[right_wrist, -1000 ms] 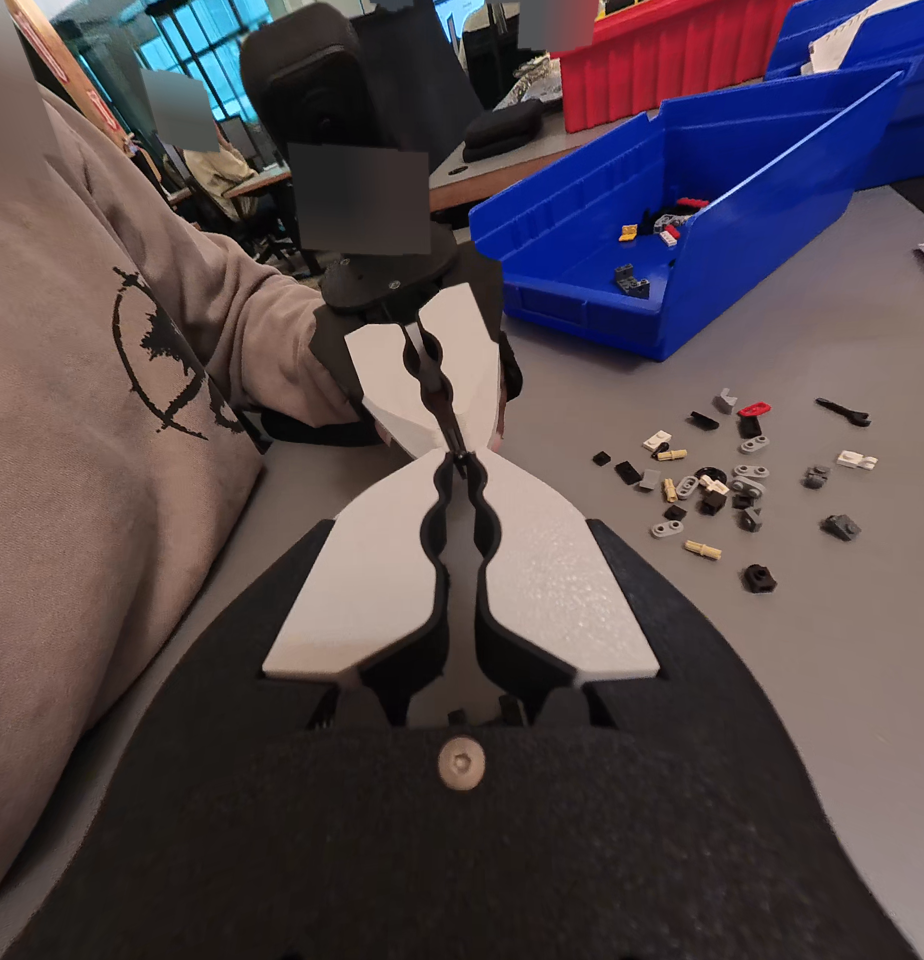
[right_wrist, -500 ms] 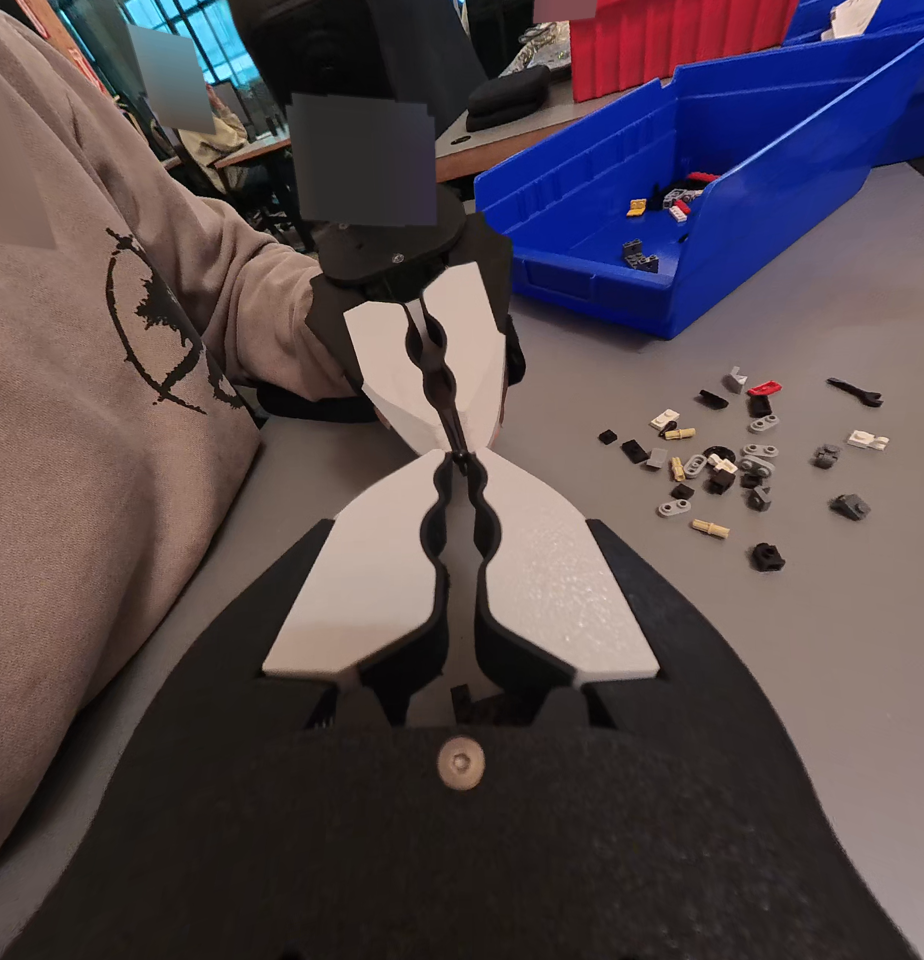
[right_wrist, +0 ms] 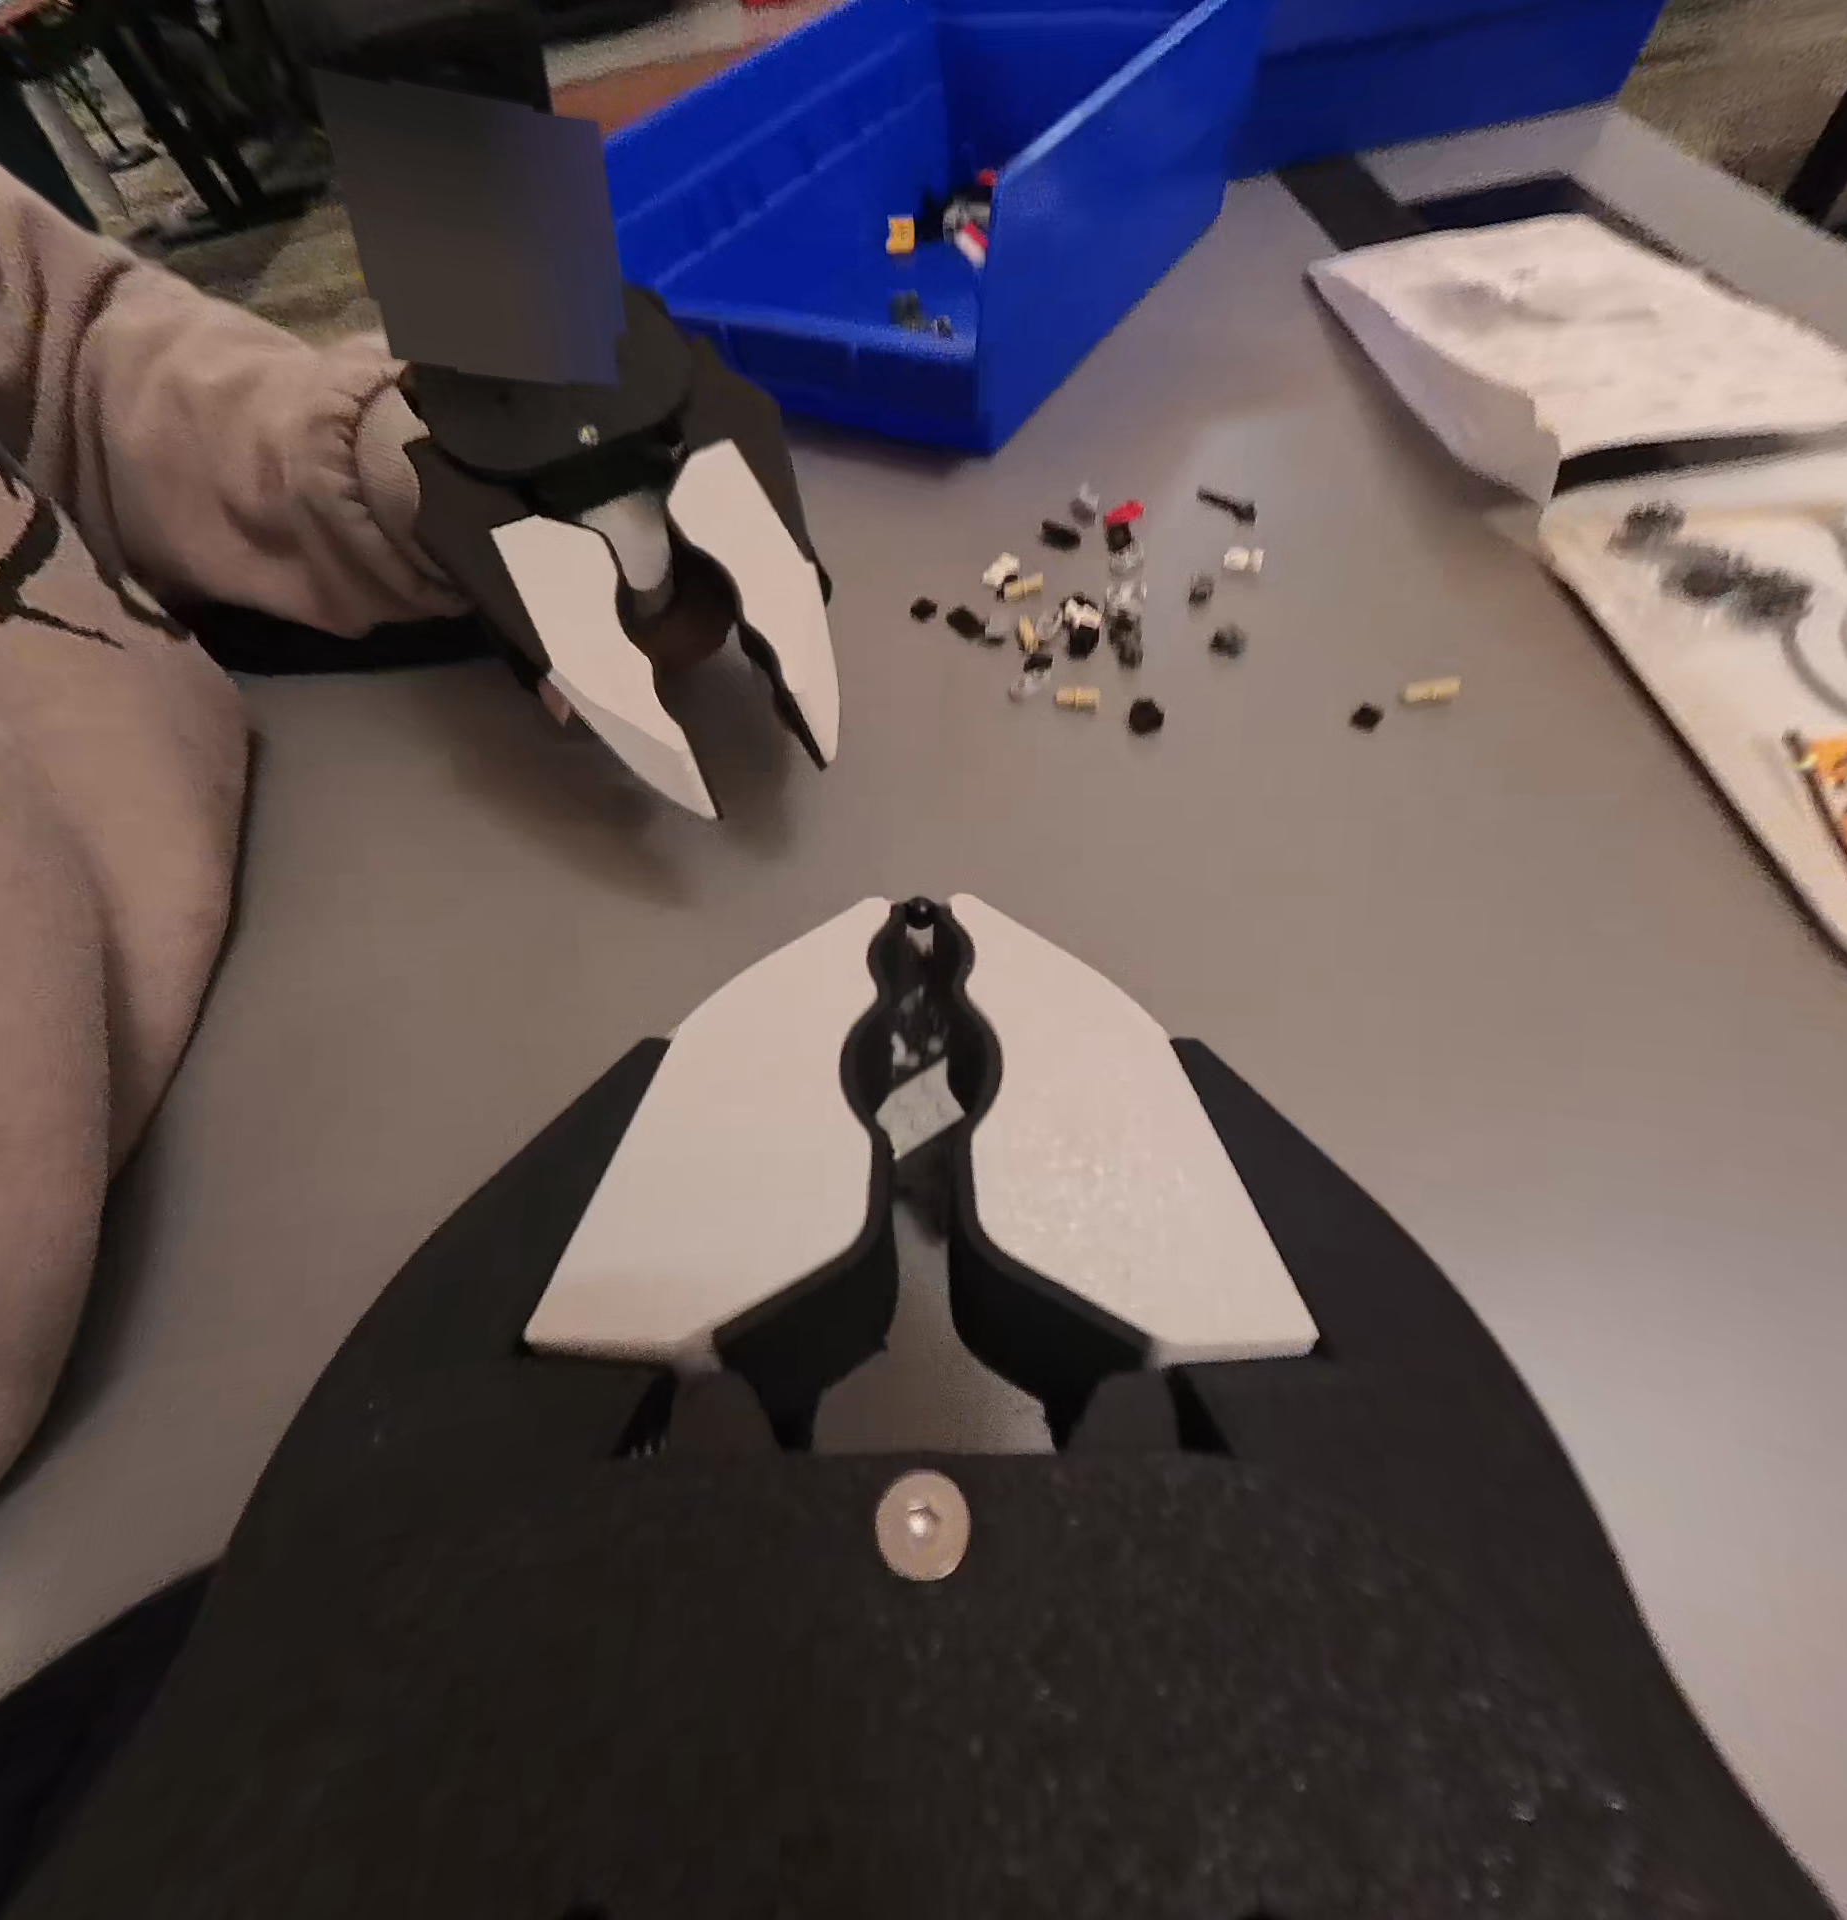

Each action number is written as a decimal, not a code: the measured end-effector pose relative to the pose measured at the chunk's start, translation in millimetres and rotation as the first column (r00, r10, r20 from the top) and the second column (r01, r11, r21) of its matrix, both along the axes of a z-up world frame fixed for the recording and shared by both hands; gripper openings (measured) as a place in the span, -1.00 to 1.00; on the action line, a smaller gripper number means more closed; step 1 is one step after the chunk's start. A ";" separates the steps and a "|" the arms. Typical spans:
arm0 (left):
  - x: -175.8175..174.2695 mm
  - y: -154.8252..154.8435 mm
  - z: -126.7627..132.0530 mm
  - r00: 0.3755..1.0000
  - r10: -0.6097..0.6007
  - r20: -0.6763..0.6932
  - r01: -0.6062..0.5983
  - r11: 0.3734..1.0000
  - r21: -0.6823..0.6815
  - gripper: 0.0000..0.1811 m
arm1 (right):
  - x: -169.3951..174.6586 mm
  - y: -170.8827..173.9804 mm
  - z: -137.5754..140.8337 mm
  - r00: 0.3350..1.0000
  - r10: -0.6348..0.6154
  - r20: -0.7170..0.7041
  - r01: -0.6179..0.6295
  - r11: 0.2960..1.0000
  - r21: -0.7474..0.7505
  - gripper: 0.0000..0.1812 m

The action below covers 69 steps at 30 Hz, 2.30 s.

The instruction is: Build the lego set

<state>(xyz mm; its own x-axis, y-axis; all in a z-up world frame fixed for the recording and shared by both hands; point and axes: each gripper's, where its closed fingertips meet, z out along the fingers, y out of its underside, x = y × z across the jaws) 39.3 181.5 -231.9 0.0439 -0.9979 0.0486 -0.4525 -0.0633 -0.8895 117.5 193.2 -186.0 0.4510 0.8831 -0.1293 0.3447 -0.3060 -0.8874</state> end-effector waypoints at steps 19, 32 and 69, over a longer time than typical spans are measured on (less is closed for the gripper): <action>26.9 -9.0 -36.0 0.975 -0.042 -0.216 0.044 0.999 0.004 -0.56 | -20.8 -14.2 -72.8 0.946 0.140 0.291 -0.112 0.988 -0.109 -0.95; 22.7 -8.8 -32.0 0.981 -0.041 -0.191 0.038 0.999 -0.018 -0.60 | -20.9 -13.3 -81.8 0.881 0.178 0.437 -0.121 0.980 -0.157 -0.95; 8.4 -3.5 -36.7 0.973 -0.002 -0.230 0.007 1.000 0.021 -0.63 | -38.9 -5.1 -84.3 0.608 0.392 0.690 -0.240 0.920 -0.312 -0.94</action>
<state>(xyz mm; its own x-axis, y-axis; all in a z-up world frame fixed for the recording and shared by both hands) 47.6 178.0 -268.6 0.0471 -0.9988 0.0161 -0.6453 -0.0428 -0.7627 78.6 188.1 -270.2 0.1604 0.9859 -0.0484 0.9546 -0.1674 -0.2466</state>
